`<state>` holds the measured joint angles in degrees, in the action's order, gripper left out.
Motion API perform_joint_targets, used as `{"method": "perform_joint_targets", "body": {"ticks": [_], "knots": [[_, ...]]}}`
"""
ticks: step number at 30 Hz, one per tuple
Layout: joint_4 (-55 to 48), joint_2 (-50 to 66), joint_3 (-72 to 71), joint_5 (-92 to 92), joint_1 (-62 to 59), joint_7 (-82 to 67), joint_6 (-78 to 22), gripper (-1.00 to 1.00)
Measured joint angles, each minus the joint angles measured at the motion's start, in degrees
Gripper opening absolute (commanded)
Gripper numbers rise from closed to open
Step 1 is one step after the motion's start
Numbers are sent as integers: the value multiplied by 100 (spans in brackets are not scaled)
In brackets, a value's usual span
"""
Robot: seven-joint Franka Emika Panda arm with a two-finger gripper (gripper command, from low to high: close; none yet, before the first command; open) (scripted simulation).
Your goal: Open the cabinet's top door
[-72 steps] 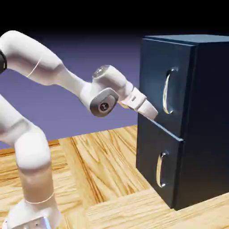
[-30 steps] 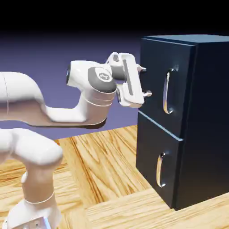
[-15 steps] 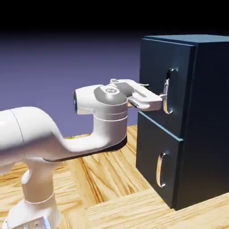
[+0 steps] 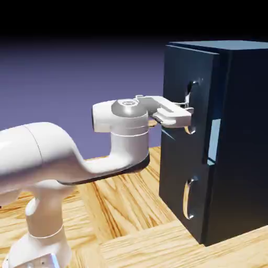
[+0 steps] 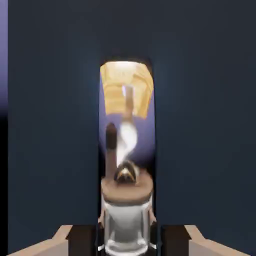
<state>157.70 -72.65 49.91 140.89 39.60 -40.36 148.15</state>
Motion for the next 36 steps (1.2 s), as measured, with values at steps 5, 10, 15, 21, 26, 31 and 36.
{"method": "perform_joint_targets", "body": {"ticks": [5,10,15,21,26,31,36], "knots": [[750,-253,-1038,-906,-661,36,-881,-100],[1247,-500,-2077,-1915,-972,33,-1690,-100],[1529,-630,-3115,-2954,-1015,63,-2477,-100],[1614,-516,-4361,-4202,-875,199,-3425,-100],[1473,-132,-5400,-5248,-741,416,-4247,-100],[1097,549,-6438,-6307,-734,729,-5131,-100],[425,1511,-7471,-7335,-997,1122,-6116,-100]]}}
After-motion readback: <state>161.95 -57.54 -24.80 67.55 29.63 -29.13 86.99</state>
